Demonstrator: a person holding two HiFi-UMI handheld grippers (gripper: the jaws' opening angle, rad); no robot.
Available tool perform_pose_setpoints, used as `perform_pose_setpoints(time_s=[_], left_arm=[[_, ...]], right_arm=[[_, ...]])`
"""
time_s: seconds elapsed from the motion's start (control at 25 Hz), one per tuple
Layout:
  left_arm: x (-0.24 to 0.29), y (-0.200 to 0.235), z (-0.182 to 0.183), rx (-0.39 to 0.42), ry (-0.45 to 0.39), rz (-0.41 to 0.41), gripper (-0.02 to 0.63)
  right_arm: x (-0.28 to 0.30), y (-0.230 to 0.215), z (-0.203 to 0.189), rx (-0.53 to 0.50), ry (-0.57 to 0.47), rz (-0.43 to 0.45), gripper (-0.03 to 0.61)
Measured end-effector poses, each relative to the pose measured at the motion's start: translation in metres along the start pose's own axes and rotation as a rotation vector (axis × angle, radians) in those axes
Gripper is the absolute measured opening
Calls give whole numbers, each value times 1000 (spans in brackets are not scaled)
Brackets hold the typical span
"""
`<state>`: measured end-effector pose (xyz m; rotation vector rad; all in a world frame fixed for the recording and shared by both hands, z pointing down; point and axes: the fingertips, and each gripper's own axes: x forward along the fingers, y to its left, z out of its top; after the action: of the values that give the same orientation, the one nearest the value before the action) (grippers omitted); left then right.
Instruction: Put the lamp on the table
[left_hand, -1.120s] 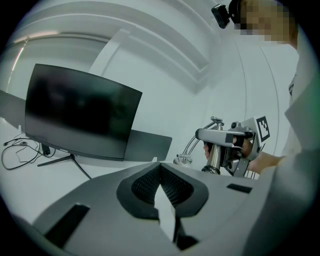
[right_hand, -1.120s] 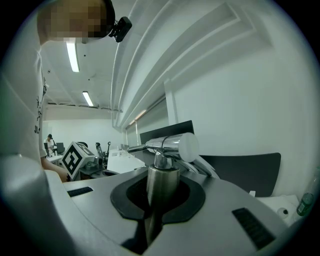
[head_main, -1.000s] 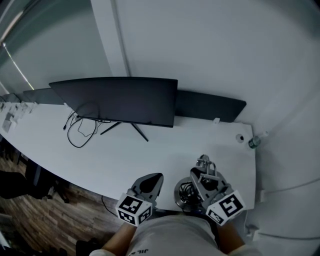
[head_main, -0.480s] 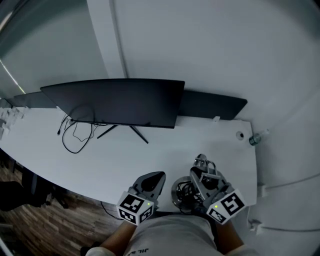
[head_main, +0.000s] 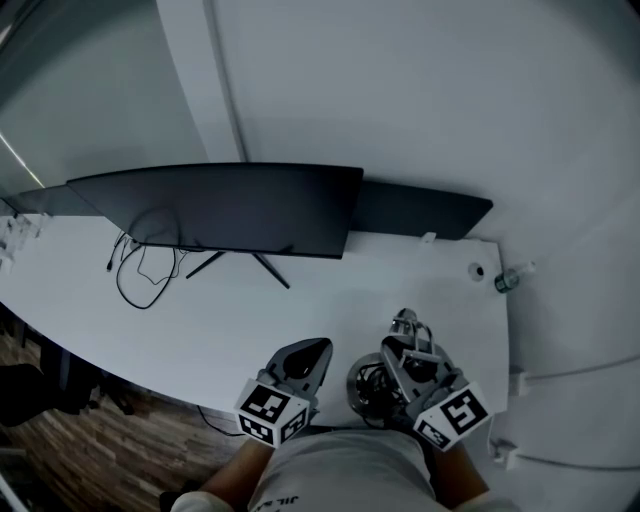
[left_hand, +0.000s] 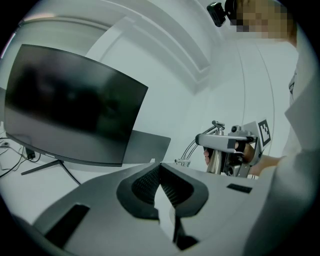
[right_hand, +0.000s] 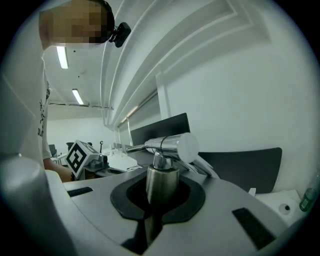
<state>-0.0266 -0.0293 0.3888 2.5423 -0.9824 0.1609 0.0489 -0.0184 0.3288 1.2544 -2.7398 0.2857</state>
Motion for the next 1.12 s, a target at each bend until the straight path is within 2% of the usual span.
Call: perform_pose_setpoints(time_s=[0.24, 1.12], left_arm=[[10, 8, 0, -10, 1, 33, -3], [37, 37, -11, -46, 45, 67, -3]], right_arm=[[8, -13, -2, -1, 16, 32, 37], [66, -43, -6, -56, 38, 99, 37]])
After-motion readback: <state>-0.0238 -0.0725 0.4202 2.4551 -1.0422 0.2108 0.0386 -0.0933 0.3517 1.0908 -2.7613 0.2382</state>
